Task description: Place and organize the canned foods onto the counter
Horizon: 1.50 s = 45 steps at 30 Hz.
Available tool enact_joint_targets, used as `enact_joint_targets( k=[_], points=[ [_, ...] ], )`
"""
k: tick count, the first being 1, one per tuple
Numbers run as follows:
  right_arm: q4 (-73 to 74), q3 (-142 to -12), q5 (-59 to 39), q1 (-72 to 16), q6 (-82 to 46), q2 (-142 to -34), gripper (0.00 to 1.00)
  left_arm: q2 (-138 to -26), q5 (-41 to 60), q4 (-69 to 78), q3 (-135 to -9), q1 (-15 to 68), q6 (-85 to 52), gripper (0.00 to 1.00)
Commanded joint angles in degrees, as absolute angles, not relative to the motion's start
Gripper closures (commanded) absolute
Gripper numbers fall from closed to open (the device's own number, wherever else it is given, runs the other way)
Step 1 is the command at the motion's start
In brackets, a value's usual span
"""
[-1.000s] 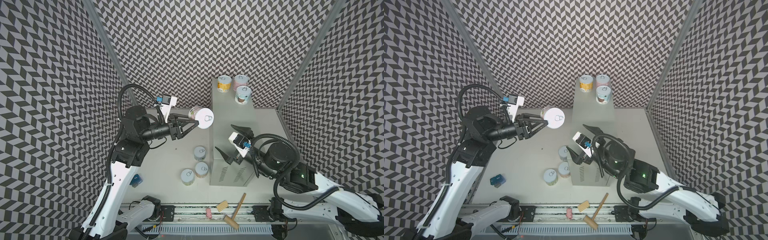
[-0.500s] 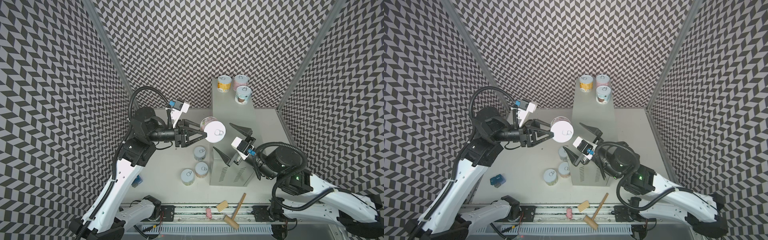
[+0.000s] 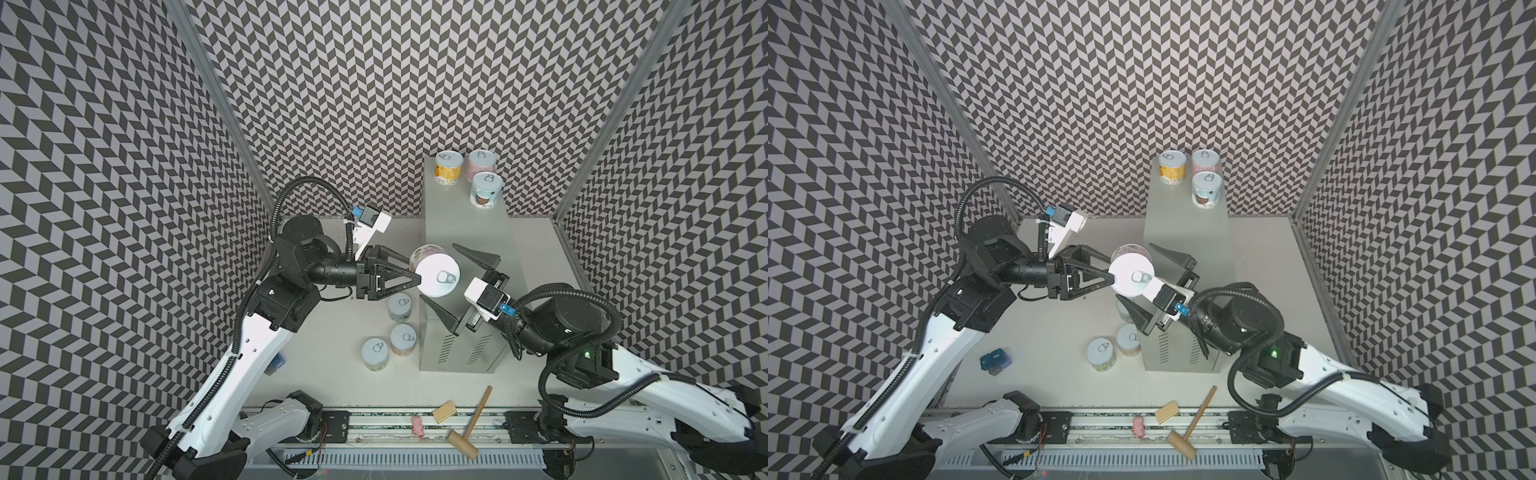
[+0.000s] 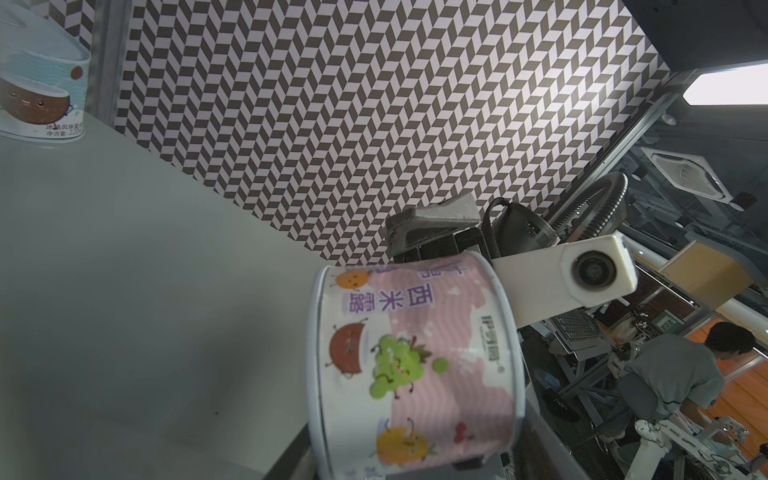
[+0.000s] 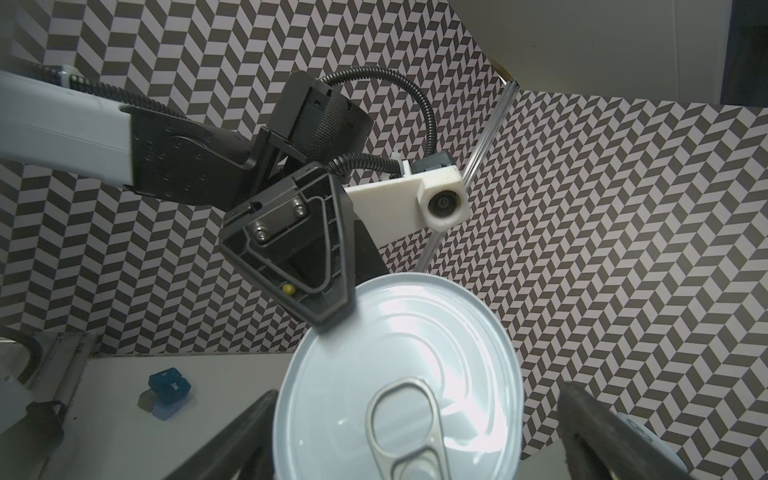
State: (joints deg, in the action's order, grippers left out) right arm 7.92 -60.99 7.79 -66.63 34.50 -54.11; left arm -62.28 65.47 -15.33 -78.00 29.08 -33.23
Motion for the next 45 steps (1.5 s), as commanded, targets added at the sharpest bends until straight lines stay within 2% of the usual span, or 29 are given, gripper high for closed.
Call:
enact_joint_targets(
  k=[1,7,15,19,22,25,38,45],
  points=[
    [11.86,-61.34,7.03,-66.54,35.23,-54.93,0.01,-61.34,67.73,-8.49,-78.15,29.71,-35.22,0.48],
    [13.10,-61.35,6.03,-66.45,35.06,-54.85,0.01,-61.68,68.05,-8.15,-77.71,29.90,-35.73,0.48],
    [13.55,-61.01,4.77,-66.45,34.54,-53.76,0.10,-62.14,68.70,-6.66,-76.64,30.01,-36.56,0.48],
    [13.76,-60.58,4.33,-66.46,33.84,-52.69,0.16,-62.54,68.90,-6.39,-76.61,30.01,-36.47,0.43],
    [13.47,-60.73,4.48,-66.48,33.53,-52.30,0.19,-63.01,68.91,-6.21,-76.73,30.04,-36.47,0.35],
    [13.12,-60.71,5.12,-66.46,33.25,-51.98,0.20,-63.24,69.17,-5.71,-76.73,30.06,-36.76,0.32],
    [12.22,-60.38,10.07,-66.18,32.88,-52.82,0.25,-64.61,69.90,-1.54,-75.35,30.75,-39.67,0.34],
    [11.60,-60.29,12.34,-65.38,31.99,-52.19,0.30,-65.72,69.80,0.08,-75.34,31.89,-40.08,0.34]
  ],
)
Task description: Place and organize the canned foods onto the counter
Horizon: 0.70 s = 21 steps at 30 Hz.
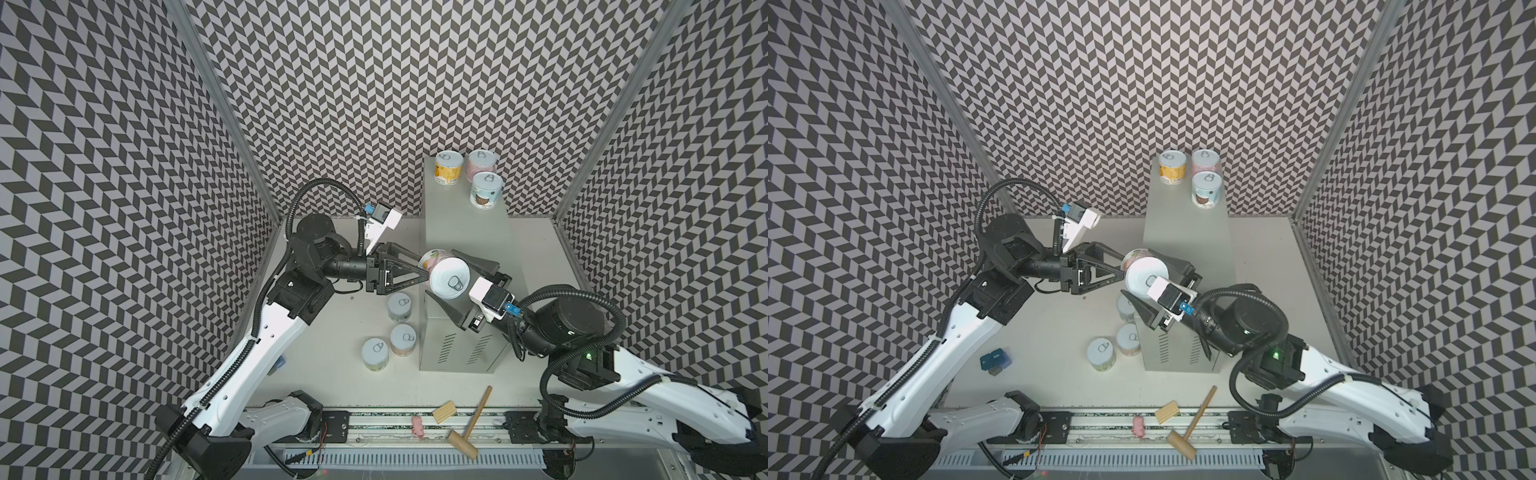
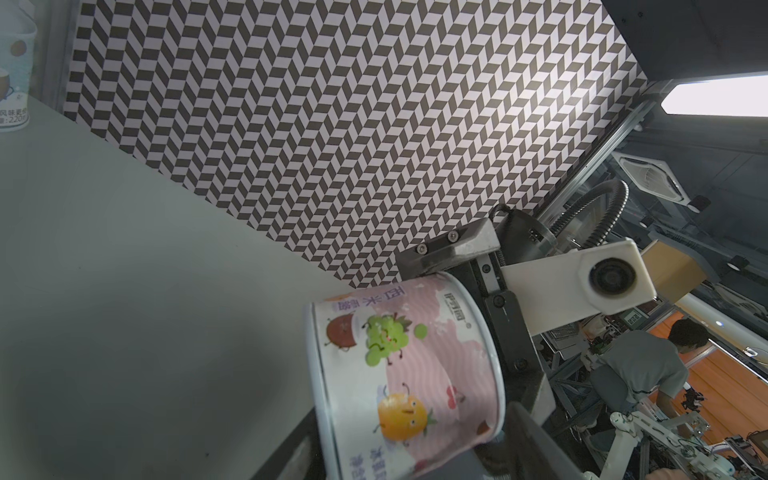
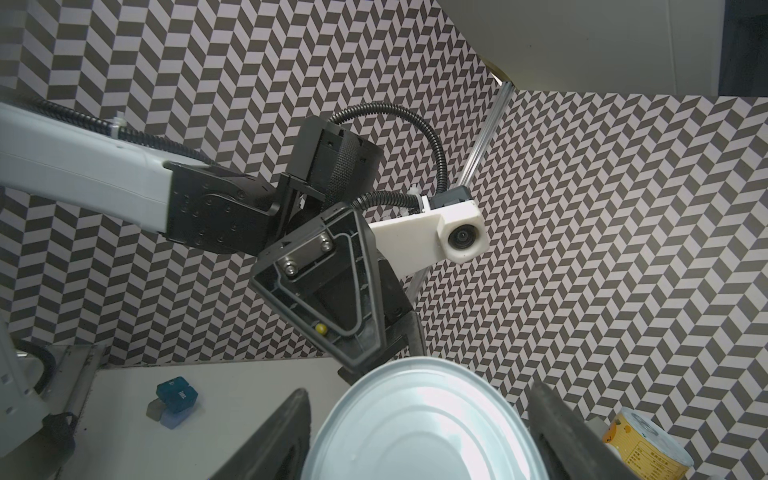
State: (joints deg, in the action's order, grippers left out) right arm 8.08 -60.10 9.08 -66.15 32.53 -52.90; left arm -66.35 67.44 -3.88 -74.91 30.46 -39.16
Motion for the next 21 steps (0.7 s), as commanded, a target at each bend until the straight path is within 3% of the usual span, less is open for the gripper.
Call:
enact_joint_targets(
  k=[1,21],
  points=[
    [11.47,-60.34,12.97,-65.30,31.74,-52.21,0.31,-65.89,69.65,0.31,-75.32,32.15,-40.08,0.34],
    [-6.89,-67.79,23.18,-64.00,21.67,-50.92,0.36,-68.98,69.01,3.91,-73.49,34.19,-40.87,0.26]
  ],
)
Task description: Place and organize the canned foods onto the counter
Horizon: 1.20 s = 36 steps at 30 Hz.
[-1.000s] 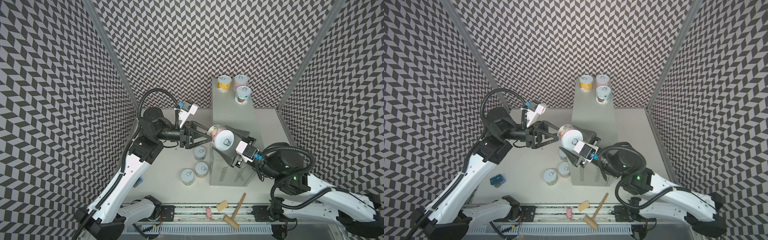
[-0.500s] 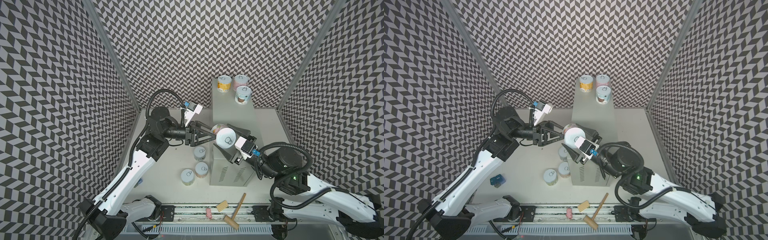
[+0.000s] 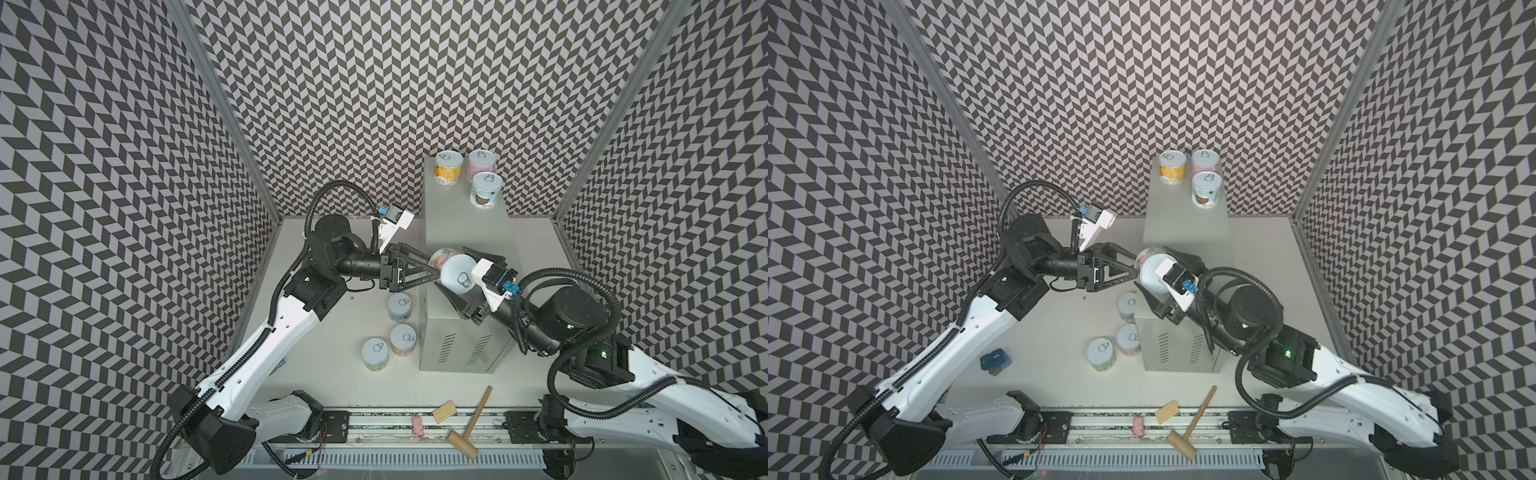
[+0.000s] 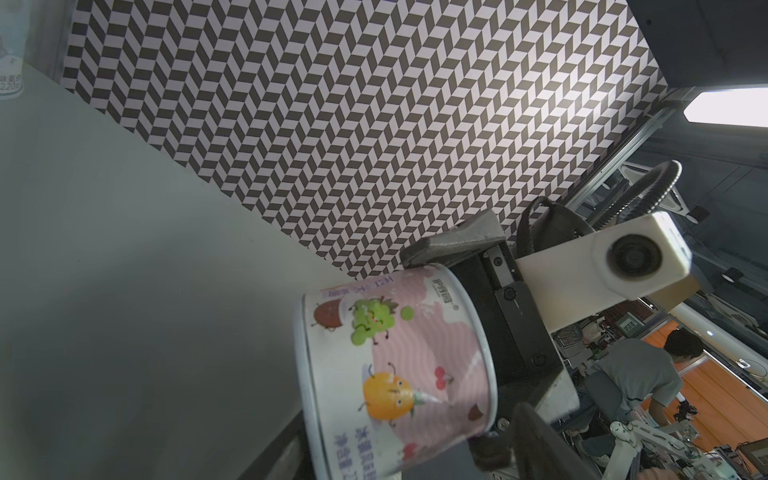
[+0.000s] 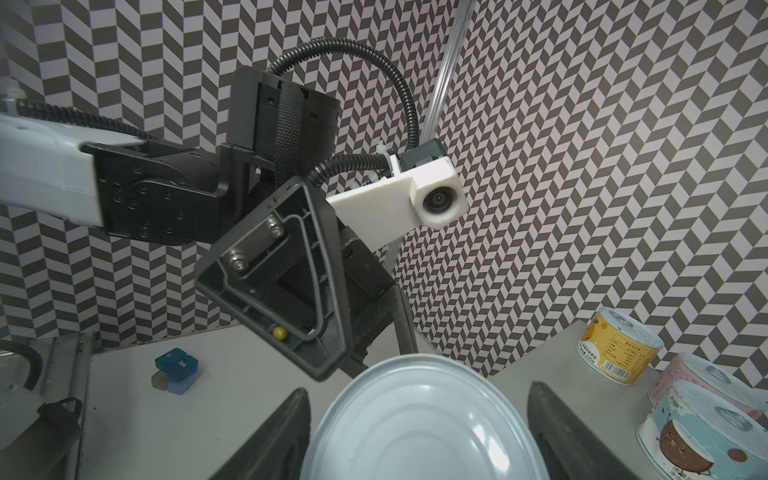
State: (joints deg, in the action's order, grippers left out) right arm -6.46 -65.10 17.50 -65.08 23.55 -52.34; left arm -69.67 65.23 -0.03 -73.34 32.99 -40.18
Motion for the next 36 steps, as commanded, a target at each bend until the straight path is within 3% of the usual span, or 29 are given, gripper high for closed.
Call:
enact_joint_targets(
  k=[1,8,15,29,36],
  points=[
    [-7.72,-68.21,23.44,-64.07,21.27,-51.02,0.36,-69.15,69.08,4.04,-73.44,34.28,-40.95,0.26],
    [-10.15,-68.71,24.41,-64.05,19.63,-50.59,0.36,-70.04,68.91,4.92,-73.22,34.77,-40.96,0.17],
    [-12.09,-70.12,25.05,-64.04,18.34,-50.68,0.36,-70.71,67.99,3.53,-73.27,34.85,-39.40,0.00],
    [-18.39,-74.71,24.44,-64.07,13.35,-51.63,0.35,-74.67,53.22,-14.20,-79.52,34.72,-24.82,0.00],
    [-32.37,-86.42,28.61,-64.02,4.55,-59.78,0.35,-73.87,44.64,-19.06,-81.64,35.13,-19.76,0.00]
  ],
)
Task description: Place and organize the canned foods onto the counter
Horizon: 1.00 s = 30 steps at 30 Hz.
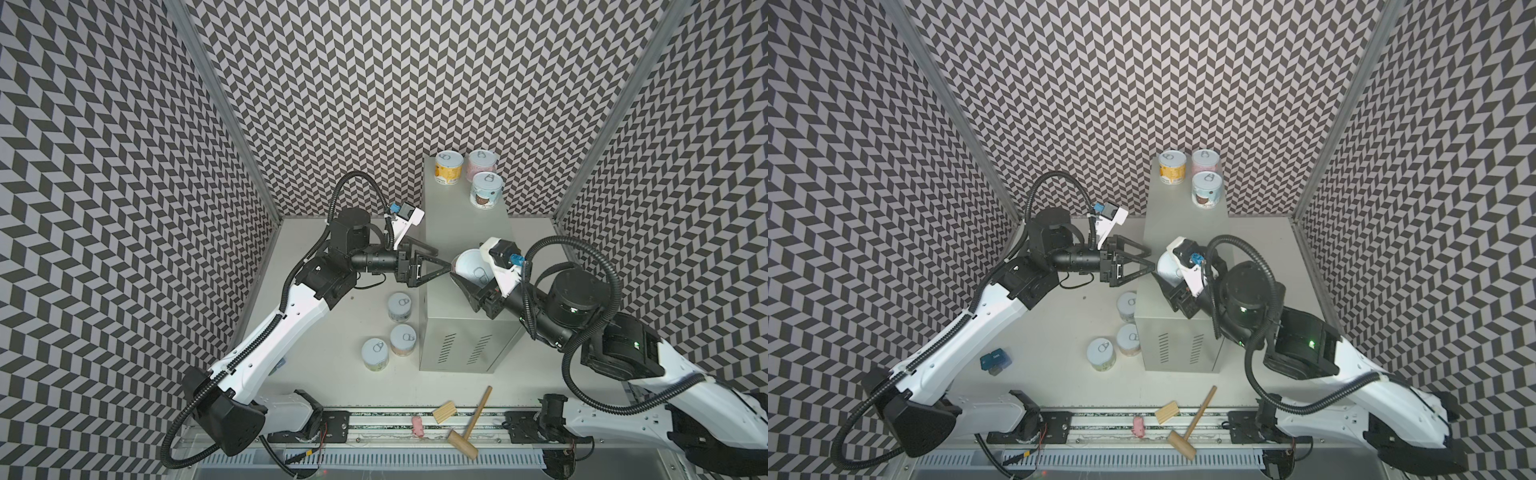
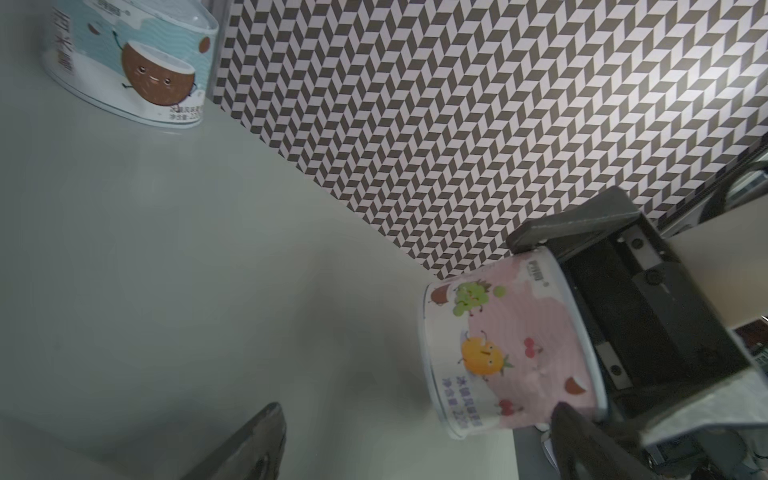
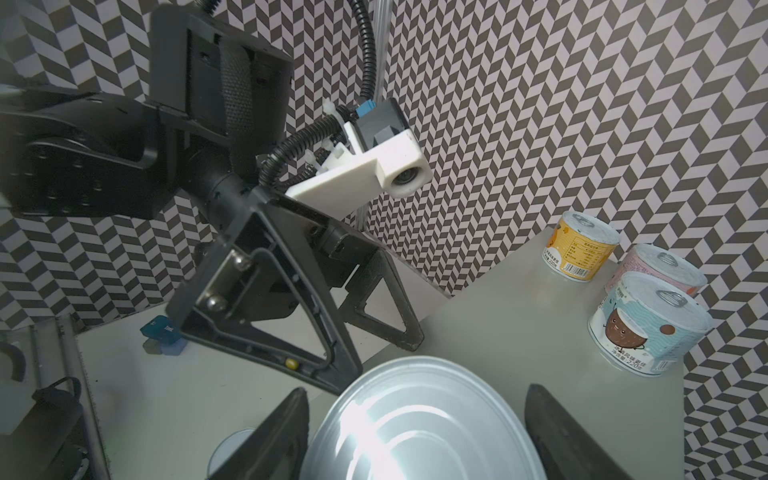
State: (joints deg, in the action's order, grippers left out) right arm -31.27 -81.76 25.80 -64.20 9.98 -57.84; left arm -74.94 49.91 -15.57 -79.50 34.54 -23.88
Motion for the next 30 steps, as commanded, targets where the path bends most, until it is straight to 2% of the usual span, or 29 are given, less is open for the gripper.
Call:
enact_joint_targets(
  k=[1,7,16,19,27,30],
  points=[
    [-34.29,-88.02,29.15,-63.91,3.34,-61.02,0.34,-73.51,43.20,-19.48,-81.86,35.16,-19.08,0.00],
    [-39.96,-93.35,27.17,-61.28,-0.95,-65.17,0.33,-70.14,34.19,-21.85,-81.92,35.65,-15.40,0.00],
    [-41.65,-94.96,20.64,-56.24,-2.20,-68.25,0.31,-65.79,28.01,-23.64,-79.64,37.51,-10.53,0.00],
    [-42.12,-96.00,19.66,-55.64,-2.28,-68.99,0.26,-65.77,24.50,-23.99,-79.54,39.45,-9.52,0.00],
    [-43.69,-98.99,19.09,-54.97,-1.76,-67.95,0.03,-67.92,15.27,-23.23,-79.89,45.08,-8.39,0.00],
    [-44.48,-97.62,22.10,-55.00,-2.05,-65.67,0.01,-68.61,14.38,-22.61,-80.19,45.85,-8.38,0.00]
  ],
)
